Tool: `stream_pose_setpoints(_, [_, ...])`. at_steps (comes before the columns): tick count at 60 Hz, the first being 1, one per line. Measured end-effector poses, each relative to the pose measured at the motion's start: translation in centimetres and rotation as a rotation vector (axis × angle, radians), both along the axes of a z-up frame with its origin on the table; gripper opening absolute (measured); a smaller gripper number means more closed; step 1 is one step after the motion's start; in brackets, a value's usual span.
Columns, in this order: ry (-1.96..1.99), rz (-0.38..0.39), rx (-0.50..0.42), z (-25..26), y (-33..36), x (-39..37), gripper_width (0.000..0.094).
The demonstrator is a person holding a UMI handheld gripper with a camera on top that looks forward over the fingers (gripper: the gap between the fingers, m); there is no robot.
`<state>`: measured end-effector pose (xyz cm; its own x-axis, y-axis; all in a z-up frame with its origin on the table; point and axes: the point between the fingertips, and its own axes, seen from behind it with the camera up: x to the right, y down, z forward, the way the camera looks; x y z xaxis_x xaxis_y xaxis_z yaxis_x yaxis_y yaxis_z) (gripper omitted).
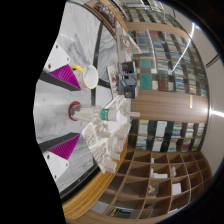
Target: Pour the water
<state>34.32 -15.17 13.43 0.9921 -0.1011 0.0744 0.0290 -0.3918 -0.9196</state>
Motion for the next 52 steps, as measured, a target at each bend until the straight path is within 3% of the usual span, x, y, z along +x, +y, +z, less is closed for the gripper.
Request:
stream_pose_setpoints(11, [0.054,-0.052,-0.017,3.6,-11.8,-1.8,0.0857])
stream_pose_setpoints(24, [-0.006,-0.042,0.012,6.8,-22.1,-3.9,0.0859])
stream_pose_setpoints(37, [0.015,0.017,0.023,8.0,-27.7,-6.5,0.0858])
stream_pose_setpoints(52, [0.022,0.022,0.036,8.7,-29.4,-7.0,0.0858])
